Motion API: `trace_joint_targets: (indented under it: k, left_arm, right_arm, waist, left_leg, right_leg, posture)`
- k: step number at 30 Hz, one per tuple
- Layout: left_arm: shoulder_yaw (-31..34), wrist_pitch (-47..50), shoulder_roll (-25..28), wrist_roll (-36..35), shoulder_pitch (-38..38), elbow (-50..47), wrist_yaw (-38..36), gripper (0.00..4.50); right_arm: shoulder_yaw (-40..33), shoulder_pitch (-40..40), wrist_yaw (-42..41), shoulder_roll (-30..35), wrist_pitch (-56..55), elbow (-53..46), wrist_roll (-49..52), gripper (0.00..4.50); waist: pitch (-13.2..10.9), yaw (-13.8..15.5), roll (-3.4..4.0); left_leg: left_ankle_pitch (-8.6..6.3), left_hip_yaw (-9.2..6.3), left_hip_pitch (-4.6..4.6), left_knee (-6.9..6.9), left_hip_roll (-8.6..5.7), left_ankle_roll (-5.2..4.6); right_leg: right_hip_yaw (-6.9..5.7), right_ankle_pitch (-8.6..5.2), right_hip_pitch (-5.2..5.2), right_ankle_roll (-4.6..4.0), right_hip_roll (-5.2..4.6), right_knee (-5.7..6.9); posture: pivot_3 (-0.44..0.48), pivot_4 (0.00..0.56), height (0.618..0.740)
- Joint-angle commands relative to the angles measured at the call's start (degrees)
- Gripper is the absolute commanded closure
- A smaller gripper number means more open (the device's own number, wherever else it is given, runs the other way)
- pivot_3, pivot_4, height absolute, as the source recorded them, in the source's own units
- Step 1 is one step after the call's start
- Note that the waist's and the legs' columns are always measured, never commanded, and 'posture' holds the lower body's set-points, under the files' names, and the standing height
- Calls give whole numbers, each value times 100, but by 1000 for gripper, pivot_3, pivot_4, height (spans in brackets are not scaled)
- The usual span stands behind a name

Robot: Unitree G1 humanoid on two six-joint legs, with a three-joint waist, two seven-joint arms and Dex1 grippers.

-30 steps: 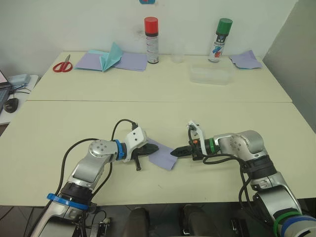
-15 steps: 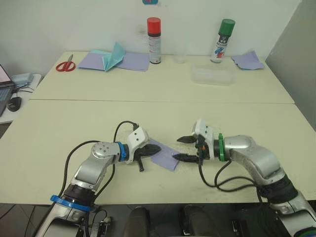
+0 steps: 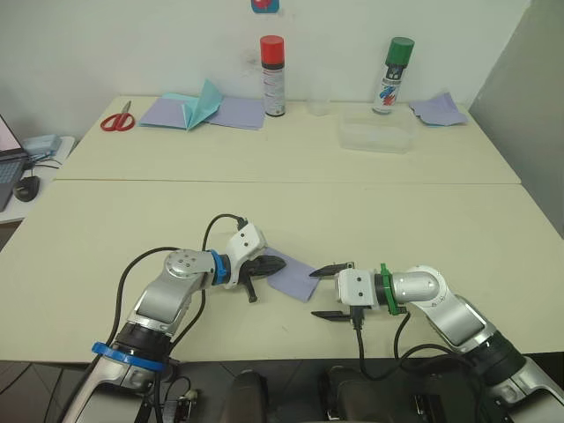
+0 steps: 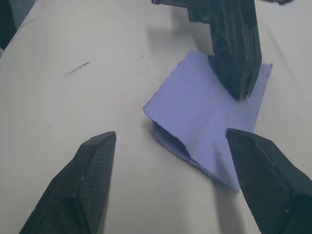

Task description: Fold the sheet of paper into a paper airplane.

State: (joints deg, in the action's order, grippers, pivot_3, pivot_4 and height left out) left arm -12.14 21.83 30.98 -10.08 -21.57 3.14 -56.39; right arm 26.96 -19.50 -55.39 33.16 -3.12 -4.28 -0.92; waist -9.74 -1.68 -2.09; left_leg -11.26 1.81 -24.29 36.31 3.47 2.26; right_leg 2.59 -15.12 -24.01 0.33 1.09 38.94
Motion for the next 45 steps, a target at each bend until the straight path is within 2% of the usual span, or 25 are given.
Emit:
trace_joint_targets:
  k: [1,6,8,11,15,17,21,27,31,35,39,45]
  left_arm:
    - [-102,-37,-63,68,5,48,13,4500]
    - [-88,-70,-45,96,52,37,15,4500]
    - [-91,-94,-48,108,58,58,22,4500]
    - [-102,-130,-66,134,69,86,38,4500]
    - [-115,-142,-80,152,62,93,53,4500]
    - [-115,-152,-83,164,47,110,49,4500]
    - [-113,-172,-67,186,29,131,36,4500]
    - [-121,-186,-68,197,34,112,52,4500]
    - [-118,-201,-69,206,63,111,70,4500]
    - [-120,-229,-69,219,92,117,95,4500]
    - [-139,-249,-100,231,76,145,114,4500]
    - [-173,-255,-118,234,66,143,98,4500]
  right_arm:
    - [-561,251,138,-362,1724,-601,1116,767]
    - [-1360,510,310,-304,4215,-1607,2572,767]
    - [-1825,473,688,-412,5704,-1781,3315,767]
    - [-2664,228,1418,-1051,7688,-1624,4212,767]
    - [-3649,-118,2340,-2133,9421,-1159,4496,767]
    - [-3972,-164,2894,-2536,9562,-830,4847,767]
    - [-4170,-208,3991,-2859,9562,-295,5834,767]
    - [-4232,-201,5304,-2805,9562,45,7083,767]
    - [-4269,-170,5892,-2438,9562,180,7973,767]
    - [-4100,5,6384,-1945,9539,236,8944,767]
    - [-3607,237,7050,-1604,9003,273,9883,767]
    - [-2905,138,7991,-1680,7823,403,10800,767]
  waist:
    - [1,8,-1]
    - [0,9,-1]
    - [0,5,-1]
    - [1,4,-2]
    - [3,-2,0]
    - [3,-4,2]
    - [4,-10,2]
    - [4,-16,2]
    - [4,-16,2]
    - [3,-16,2]
    - [4,-20,2]
    - [3,-31,2]
  left_leg:
    - [1,0,2,0,2,0]
    - [1,0,4,0,6,1]
    - [1,1,7,0,9,1]
    - [1,1,26,-1,12,1]
    - [1,-6,44,-6,15,1]
    - [1,-9,44,-7,15,1]
    - [0,-2,42,-15,12,0]
    - [0,-1,41,-18,10,-1]
    - [0,-4,40,-19,11,-1]
    - [0,-1,38,-20,10,-1]
    - [0,-2,39,-23,11,-2]
    - [0,-9,39,-23,15,-2]
  right_leg:
    - [0,0,2,-1,0,2]
    - [5,-3,8,-6,-16,7]
    - [6,-3,14,-6,-25,4]
    - [7,-4,31,-7,-27,2]
    - [1,-6,43,-11,-26,4]
    - [-1,-6,43,-11,-25,4]
    - [6,-9,42,-16,-23,1]
    - [7,-9,43,-14,-22,-5]
    - [5,-9,43,-14,-19,-5]
    - [10,-9,44,-13,-23,-12]
    - [9,-9,45,-14,-22,-16]
    - [11,-10,46,-14,-19,-17]
  posture:
    - [0,150,740]
    - [0,150,740]
    - [0,150,740]
    - [0,150,740]
    - [0,150,740]
    - [0,150,740]
    - [0,150,740]
    - [0,150,740]
    - [0,150,740]
    - [0,150,740]
    - [0,150,740]
    - [0,150,740]
